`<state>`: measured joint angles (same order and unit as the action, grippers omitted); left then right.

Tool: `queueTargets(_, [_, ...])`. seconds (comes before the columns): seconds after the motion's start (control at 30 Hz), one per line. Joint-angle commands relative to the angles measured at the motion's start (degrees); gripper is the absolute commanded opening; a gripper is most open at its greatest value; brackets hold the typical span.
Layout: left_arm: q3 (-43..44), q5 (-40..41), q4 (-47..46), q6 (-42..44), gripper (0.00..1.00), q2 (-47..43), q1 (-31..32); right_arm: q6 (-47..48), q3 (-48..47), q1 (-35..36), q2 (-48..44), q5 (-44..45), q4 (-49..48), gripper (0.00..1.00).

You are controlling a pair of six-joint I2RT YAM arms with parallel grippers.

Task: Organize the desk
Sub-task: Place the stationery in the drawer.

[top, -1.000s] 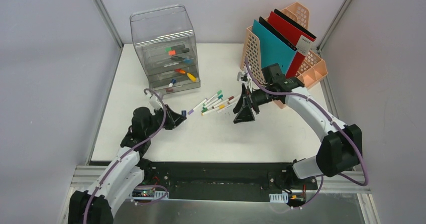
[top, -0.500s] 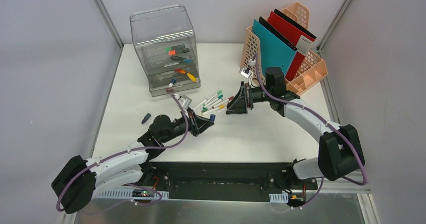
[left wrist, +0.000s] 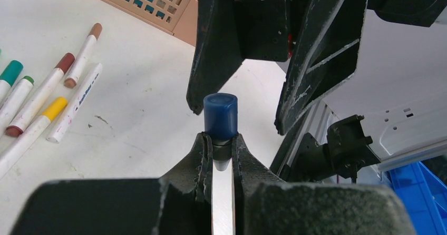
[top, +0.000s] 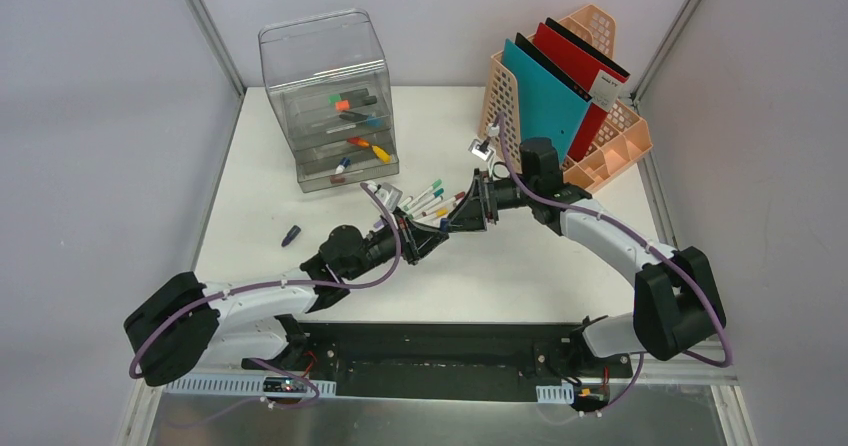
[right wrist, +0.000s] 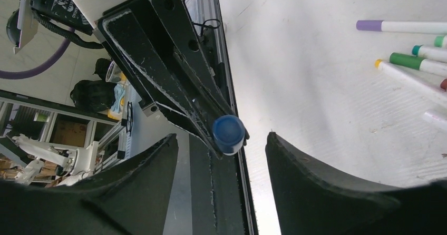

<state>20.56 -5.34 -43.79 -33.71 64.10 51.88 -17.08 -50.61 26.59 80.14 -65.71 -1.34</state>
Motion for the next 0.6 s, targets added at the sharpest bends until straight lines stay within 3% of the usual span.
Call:
queueTargets(0.0, [1.9,2.9,-4.7,-0.9,0.0,0.5,1.1,4.6,-3.5,1.6,-0.9,0.6,3.5,0.62])
queueTargets(0.2, [2.2,3.1,-3.9,-1.1,0.0,0.7,1.2,7.0,-4.5,2.7,-0.4,0.8,6.3,0.5])
queueTargets(0.57, [2.8,1.7,-4.5,-1.4,0.0,2.5,1.6,7.3,-5.2,2.9,-0.1,0.9,7.3,0.37])
